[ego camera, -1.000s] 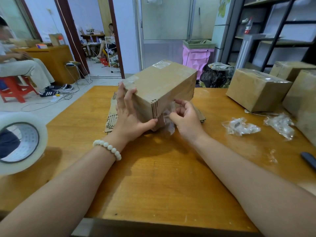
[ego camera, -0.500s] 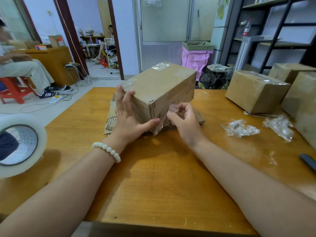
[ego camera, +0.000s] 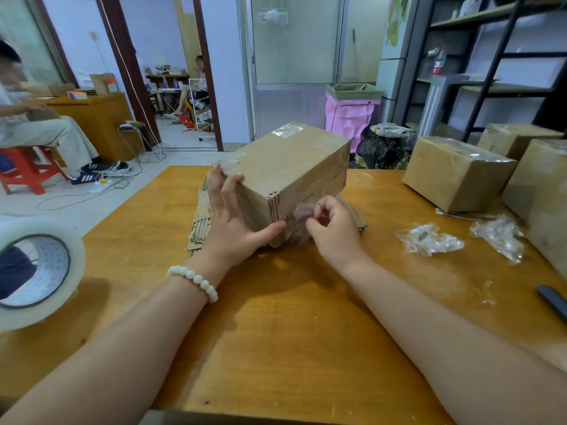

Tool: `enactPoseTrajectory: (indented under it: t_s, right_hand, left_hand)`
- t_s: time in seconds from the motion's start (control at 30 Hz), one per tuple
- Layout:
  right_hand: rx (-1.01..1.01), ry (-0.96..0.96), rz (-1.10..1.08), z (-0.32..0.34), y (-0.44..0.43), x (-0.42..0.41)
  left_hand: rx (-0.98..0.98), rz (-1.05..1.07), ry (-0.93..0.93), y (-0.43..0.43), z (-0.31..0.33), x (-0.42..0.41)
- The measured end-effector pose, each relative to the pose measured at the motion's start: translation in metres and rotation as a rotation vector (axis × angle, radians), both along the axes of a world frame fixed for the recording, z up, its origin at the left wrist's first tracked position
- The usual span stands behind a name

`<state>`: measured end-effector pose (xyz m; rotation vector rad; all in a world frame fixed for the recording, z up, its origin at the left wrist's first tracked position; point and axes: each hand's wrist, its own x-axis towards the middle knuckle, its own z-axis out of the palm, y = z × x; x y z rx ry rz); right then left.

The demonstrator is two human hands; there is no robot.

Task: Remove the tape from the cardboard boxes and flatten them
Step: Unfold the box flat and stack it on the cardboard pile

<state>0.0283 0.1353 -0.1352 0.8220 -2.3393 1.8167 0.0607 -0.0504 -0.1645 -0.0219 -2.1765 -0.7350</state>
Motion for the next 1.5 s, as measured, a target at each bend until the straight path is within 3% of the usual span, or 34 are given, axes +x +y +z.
enactPoseTrajectory:
  t_s: [0.17,0.43,0.57,0.8,1.03,1.17,1.5]
  right_hand:
    - [0.116,0.223,0.034,-0.002,-0.004,0.007]
    - [-0.031,-0.075,-0.018,-0.003,-0.002,-0.004]
    - [-0.01,-0.178,0.067,-0.003,0.001,-0.009]
    - [0.273,0.14,0.051,0.001,0.003,-0.009]
    - [0.234,0.126,0.057,0.0,0.006,-0.009]
    - [0.166,0.027,0.13,-0.002,0.005,-0.006]
    - [-0.109,-0.503,0.378,0.005,0.015,-0.015]
  left_hand:
    - [0.04,-0.008,0.013,0.001,0.001,0.001]
    - [-0.014,-0.006,-0.023,0.001,0.003,0.002]
    - [-0.03,-0.008,-0.024,0.002,0.003,0.002]
    - [-0.047,-0.003,-0.011,0.002,0.006,0.004]
    - [0.002,-0.01,-0.022,0.0,0.007,0.006]
    - [0.03,-0.007,-0.026,0.0,0.007,0.007]
    - [0.044,-0.001,-0.037,-0.002,0.007,0.008]
